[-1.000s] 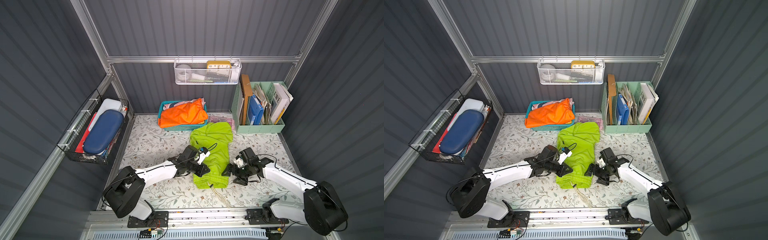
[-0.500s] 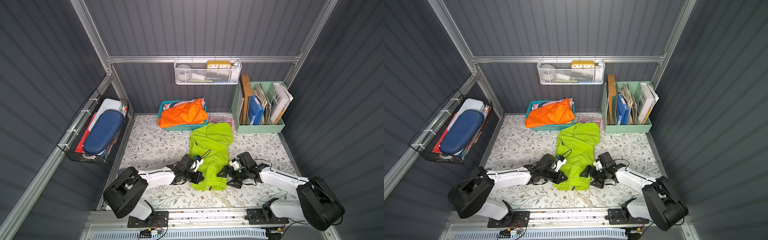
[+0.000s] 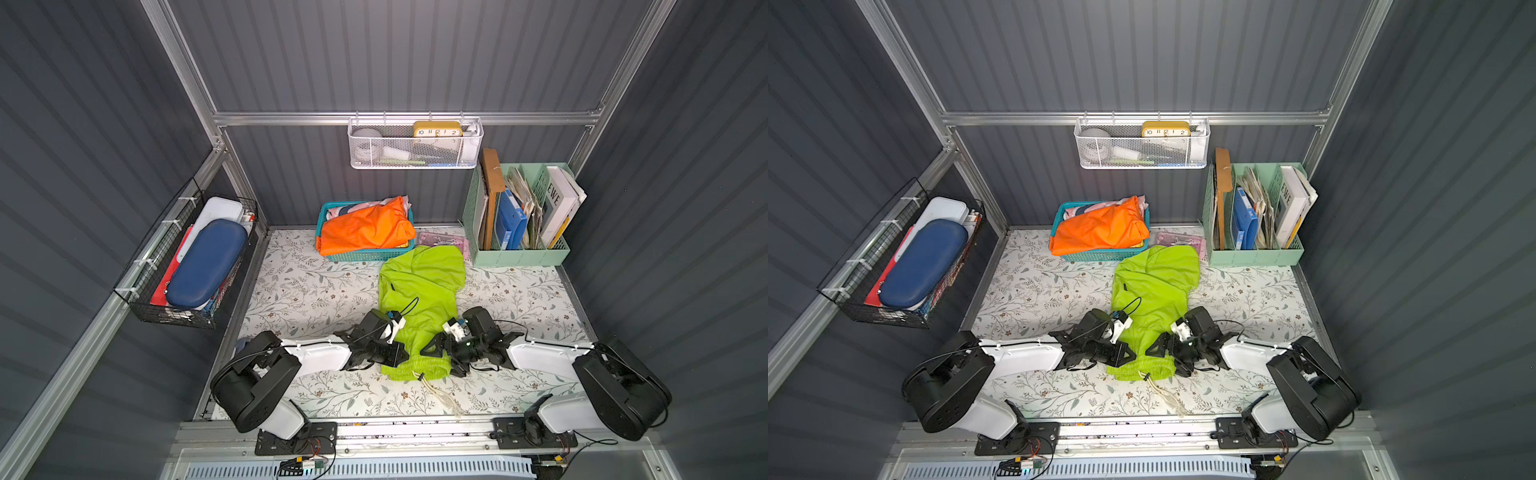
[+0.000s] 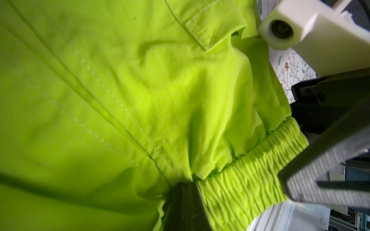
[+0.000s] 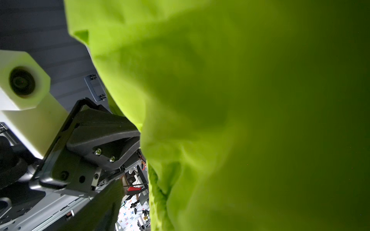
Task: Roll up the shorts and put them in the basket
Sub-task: Roll the shorts at the center of the board.
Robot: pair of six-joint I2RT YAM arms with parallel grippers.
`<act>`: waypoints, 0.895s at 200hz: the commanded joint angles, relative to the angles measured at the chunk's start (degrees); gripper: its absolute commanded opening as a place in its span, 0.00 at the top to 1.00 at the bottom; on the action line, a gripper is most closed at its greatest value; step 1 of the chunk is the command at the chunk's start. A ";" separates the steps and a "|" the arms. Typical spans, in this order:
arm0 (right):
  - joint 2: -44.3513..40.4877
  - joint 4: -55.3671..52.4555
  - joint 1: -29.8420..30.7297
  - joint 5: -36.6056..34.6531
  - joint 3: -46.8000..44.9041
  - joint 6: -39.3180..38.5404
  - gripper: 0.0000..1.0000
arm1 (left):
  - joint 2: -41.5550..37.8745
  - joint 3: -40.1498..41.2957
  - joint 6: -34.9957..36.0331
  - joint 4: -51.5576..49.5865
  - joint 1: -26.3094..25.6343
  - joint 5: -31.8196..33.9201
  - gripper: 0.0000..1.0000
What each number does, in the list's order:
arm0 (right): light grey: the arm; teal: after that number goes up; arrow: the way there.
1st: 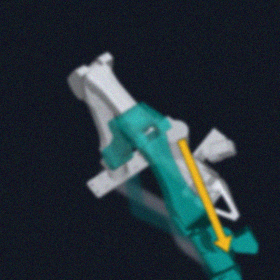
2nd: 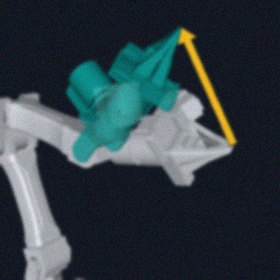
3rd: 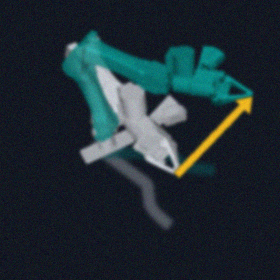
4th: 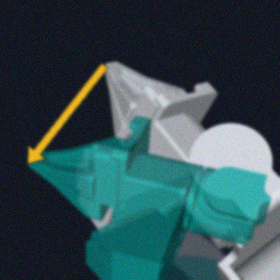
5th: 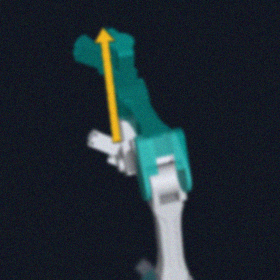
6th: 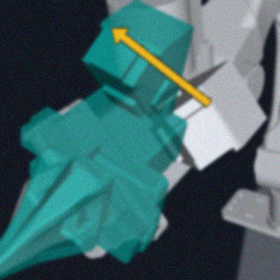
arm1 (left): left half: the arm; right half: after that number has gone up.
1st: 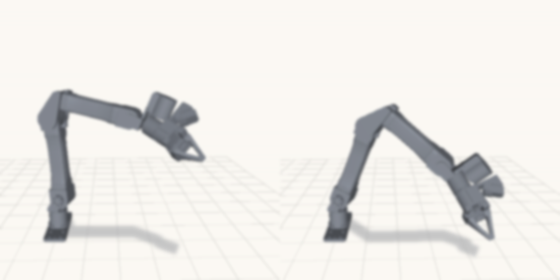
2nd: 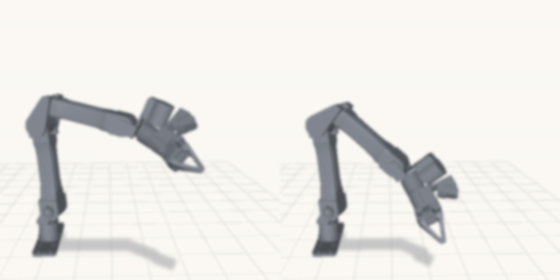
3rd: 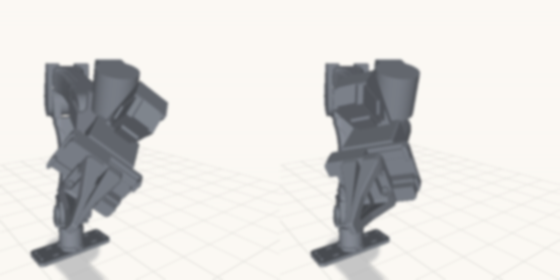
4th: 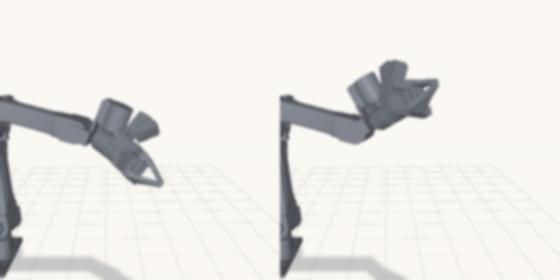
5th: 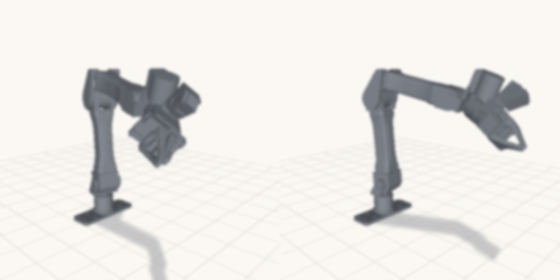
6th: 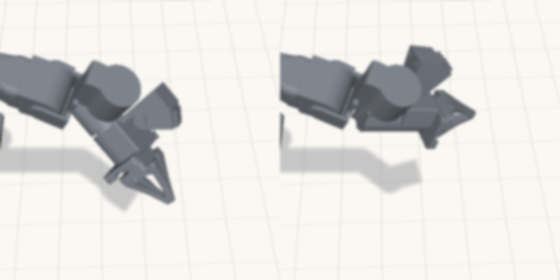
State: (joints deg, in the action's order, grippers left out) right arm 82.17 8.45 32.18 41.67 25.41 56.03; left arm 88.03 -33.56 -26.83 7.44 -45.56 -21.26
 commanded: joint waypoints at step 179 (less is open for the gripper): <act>-1.57 -8.77 0.93 -10.89 8.09 8.29 1.00 | -21.36 -1.98 12.45 -1.32 -0.48 7.64 0.45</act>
State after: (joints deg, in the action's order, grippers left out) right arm 82.56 1.76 33.85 33.87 32.21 62.19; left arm 71.50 -33.89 -20.56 7.05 -45.78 -17.12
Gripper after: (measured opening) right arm 0.183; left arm 0.265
